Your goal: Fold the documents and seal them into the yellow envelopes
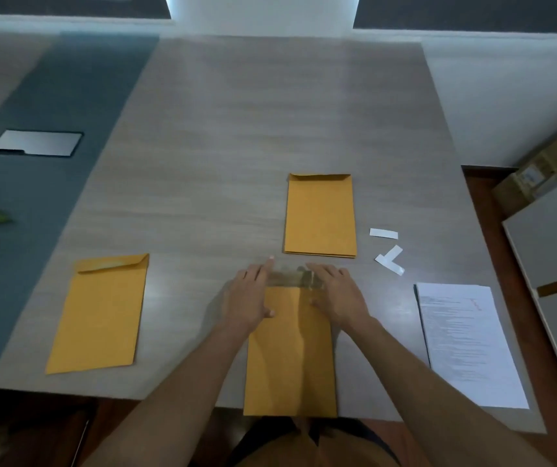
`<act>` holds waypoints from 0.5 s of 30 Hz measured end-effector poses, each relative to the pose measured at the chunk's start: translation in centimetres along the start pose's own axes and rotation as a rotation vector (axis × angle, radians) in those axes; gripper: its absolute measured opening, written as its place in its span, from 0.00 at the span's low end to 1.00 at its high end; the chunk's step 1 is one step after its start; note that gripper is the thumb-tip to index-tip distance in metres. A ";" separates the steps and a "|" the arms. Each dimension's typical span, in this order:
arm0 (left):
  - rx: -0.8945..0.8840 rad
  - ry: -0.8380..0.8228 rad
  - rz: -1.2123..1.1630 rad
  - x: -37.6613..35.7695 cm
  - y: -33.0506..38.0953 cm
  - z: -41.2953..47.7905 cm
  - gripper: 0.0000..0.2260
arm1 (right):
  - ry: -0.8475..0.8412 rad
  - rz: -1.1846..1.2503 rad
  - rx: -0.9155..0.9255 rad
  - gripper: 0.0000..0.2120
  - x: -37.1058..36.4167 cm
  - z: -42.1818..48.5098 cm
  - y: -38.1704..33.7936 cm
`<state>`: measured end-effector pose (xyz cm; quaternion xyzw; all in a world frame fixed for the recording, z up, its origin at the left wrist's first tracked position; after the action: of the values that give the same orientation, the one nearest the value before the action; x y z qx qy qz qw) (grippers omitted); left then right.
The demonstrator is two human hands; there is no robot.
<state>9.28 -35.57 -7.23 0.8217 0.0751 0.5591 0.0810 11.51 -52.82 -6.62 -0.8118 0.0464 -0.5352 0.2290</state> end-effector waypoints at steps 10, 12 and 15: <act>-0.189 0.173 -0.039 -1.6 -0.6 -4.0 0.19 | -0.011 -0.289 0.213 0.28 -2.5 -4.5 -3.4; -0.220 0.161 0.017 -2.1 -0.6 -4.5 0.25 | -0.032 -0.300 0.169 0.33 -3.2 -5.0 -3.4; -0.212 0.101 0.050 -2.3 -0.6 -4.5 0.29 | -0.061 -0.356 0.179 0.35 -3.9 -4.8 -4.9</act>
<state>4.23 -35.26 -7.81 0.7809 -0.0008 0.6065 0.1497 4.77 -48.74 -6.34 -0.7994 -0.1525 -0.5444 0.2032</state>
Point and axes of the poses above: each hand's wrist, its own z-axis towards the middle knuckle, its own x-axis out of the back of the hand, y = z × x, the point moved 9 cm from there along z, towards the middle knuckle, and after that the axes turned 4 degrees about -y, right-handed, at the moved point
